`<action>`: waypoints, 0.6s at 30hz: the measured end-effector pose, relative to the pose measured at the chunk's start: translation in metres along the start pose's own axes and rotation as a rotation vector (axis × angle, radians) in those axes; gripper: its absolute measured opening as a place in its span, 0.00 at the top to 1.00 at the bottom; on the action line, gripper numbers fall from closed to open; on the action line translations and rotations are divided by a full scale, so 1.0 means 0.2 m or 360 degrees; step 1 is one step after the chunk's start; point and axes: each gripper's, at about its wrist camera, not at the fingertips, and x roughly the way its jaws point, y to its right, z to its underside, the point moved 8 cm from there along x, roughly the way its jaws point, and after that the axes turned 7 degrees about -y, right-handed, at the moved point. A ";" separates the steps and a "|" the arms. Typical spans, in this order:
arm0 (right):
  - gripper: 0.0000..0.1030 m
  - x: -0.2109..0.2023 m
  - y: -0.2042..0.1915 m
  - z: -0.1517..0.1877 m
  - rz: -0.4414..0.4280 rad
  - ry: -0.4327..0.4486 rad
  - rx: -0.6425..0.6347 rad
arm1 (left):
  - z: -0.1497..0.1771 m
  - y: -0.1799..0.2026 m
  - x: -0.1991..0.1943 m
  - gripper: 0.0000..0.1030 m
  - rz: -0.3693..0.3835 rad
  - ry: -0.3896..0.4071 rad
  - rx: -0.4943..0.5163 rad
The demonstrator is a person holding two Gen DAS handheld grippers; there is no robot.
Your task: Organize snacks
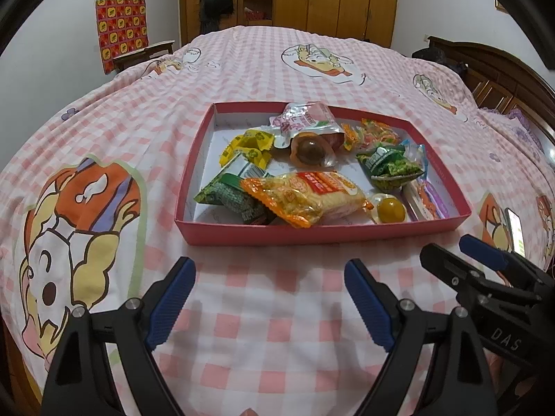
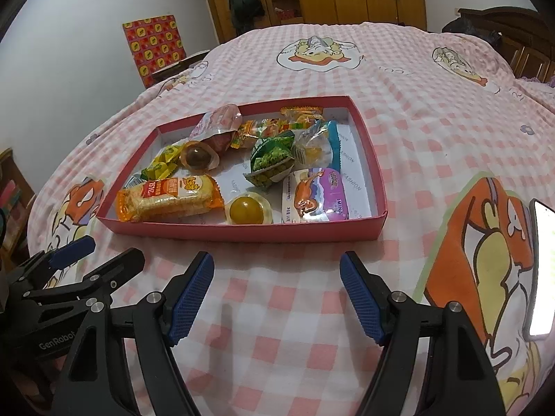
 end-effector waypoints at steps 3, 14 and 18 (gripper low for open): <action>0.25 0.00 0.00 0.00 0.0000 -0.0001 -0.0001 | 0.00 0.00 0.00 0.12 0.0000 -0.0001 0.0000; 0.25 0.01 0.00 0.01 -0.0003 -0.0010 0.0016 | 0.01 0.00 0.01 0.12 0.0012 -0.0008 -0.0010; 0.25 0.01 0.00 0.01 -0.0007 -0.0015 0.0018 | 0.01 0.00 0.01 0.12 0.0023 -0.0014 -0.0008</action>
